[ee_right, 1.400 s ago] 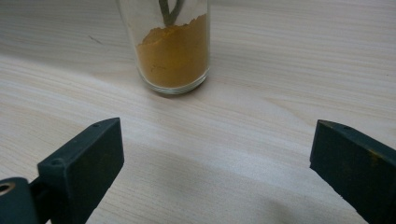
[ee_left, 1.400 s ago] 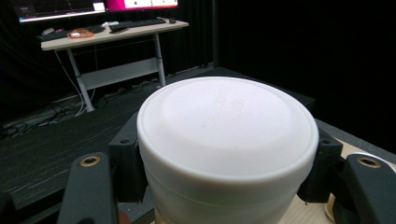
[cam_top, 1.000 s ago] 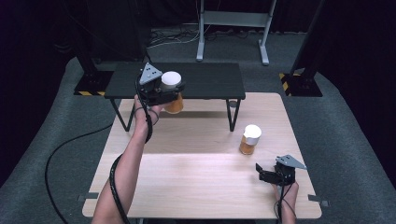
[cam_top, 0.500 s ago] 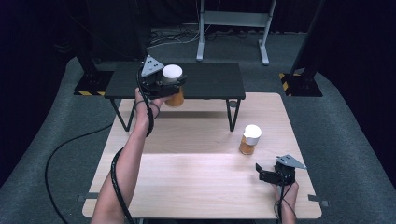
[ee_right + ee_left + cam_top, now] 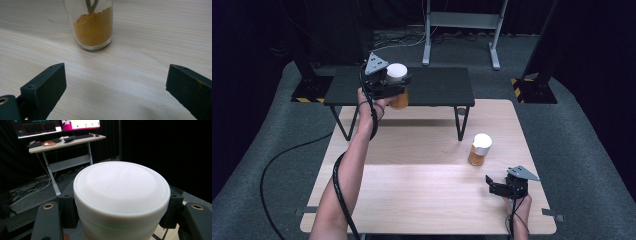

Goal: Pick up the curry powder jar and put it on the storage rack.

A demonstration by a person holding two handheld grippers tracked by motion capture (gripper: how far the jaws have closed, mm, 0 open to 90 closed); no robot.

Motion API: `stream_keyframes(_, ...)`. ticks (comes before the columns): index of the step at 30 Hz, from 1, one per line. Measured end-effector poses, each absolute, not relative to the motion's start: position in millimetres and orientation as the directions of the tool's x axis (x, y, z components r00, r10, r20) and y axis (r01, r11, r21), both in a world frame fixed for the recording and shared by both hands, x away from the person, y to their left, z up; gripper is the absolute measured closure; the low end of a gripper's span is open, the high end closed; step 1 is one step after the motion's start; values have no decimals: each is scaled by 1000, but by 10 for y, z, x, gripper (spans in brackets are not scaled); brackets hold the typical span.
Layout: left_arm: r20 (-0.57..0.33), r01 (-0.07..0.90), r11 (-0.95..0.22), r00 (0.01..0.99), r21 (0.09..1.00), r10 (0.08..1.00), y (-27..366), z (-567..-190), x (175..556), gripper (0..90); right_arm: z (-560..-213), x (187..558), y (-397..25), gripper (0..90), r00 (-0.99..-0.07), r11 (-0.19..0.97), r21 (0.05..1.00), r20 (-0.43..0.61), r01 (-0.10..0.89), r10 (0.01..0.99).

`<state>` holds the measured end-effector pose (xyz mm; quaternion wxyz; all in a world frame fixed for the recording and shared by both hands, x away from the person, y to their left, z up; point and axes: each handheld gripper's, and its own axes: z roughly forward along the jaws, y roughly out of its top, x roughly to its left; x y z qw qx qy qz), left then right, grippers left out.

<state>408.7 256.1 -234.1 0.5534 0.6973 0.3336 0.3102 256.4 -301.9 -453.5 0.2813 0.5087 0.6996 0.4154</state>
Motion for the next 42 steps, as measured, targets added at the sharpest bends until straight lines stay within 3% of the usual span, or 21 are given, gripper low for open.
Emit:
stream_keyframes(22, 57, 150, -170, 564, 974, 823, 2480, -2268, 4328, 333, -4536, 2564, -3026, 20, -327, 136, 868, 31, 477, 945)
stream_keyframes(42, -15, 203, -118, 554, 972, 832, 2591, -2323, 4496, 333, -4539, 2561, -3025, 20, -326, 136, 869, 30, 475, 945)
